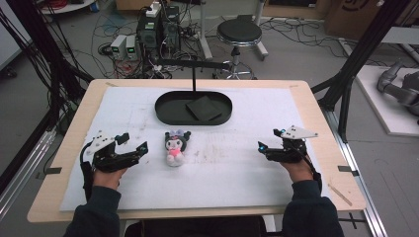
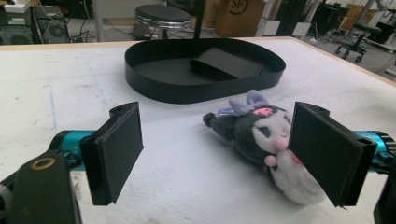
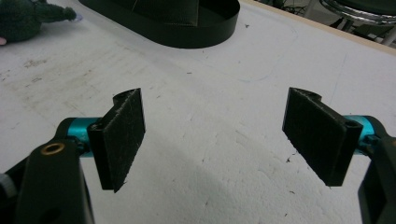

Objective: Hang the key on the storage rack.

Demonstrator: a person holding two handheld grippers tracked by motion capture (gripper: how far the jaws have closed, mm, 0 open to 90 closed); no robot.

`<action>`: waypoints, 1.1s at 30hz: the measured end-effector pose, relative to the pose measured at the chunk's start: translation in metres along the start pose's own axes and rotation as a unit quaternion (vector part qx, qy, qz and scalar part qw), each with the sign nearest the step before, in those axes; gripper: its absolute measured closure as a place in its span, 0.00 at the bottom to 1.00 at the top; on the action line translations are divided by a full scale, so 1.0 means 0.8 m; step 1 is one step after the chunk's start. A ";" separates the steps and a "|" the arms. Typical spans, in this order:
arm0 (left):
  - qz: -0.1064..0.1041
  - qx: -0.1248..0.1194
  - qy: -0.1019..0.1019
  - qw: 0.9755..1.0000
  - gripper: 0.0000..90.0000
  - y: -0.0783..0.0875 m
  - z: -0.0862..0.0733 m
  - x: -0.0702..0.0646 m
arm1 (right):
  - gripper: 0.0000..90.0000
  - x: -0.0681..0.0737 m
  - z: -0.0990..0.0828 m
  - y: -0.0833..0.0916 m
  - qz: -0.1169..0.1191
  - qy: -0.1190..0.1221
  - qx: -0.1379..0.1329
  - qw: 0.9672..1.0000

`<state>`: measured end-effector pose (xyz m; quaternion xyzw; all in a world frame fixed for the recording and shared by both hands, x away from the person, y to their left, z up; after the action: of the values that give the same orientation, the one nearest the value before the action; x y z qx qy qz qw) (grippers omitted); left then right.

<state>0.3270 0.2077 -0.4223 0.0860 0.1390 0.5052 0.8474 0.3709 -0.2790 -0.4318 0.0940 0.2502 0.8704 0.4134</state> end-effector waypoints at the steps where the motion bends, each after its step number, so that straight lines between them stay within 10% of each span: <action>1: -0.001 0.001 -0.003 1.000 0.20 -0.001 0.000 -0.004 | 0.24 0.000 0.000 0.000 -0.001 -0.001 0.001 1.000; 11: 0.022 0.055 -0.021 0.998 0.24 -0.035 -0.008 -0.053 | 0.24 0.000 0.000 0.004 -0.008 -0.003 -0.005 1.000; 19: 0.010 0.086 0.009 0.996 0.25 -0.071 -0.011 -0.079 | 0.24 -0.002 0.000 -0.002 -0.004 -0.003 -0.003 1.000; 27: 0.066 0.152 -0.034 0.986 0.22 -0.114 -0.022 -0.101 | 0.24 -0.003 -0.001 0.001 -0.003 -0.005 -0.005 1.000; 33: 0.071 0.184 -0.030 0.980 0.22 -0.114 -0.032 -0.091 | 0.24 -0.006 -0.005 0.004 -0.002 -0.009 -0.006 1.000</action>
<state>0.3621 0.1001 -0.4617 0.2656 0.1975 0.5267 0.7830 0.3705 -0.2860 -0.4331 0.0994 0.2416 0.8701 0.4178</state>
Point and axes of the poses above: each handheld gripper's, and its own axes: y roughly backward along the jaws, z roughly out of its top, x roughly to its left, the point moved 4 cm from there along -y, roughly forward along the jaws, and after that the axes turned 3 degrees about z, right-handed, at the moved point
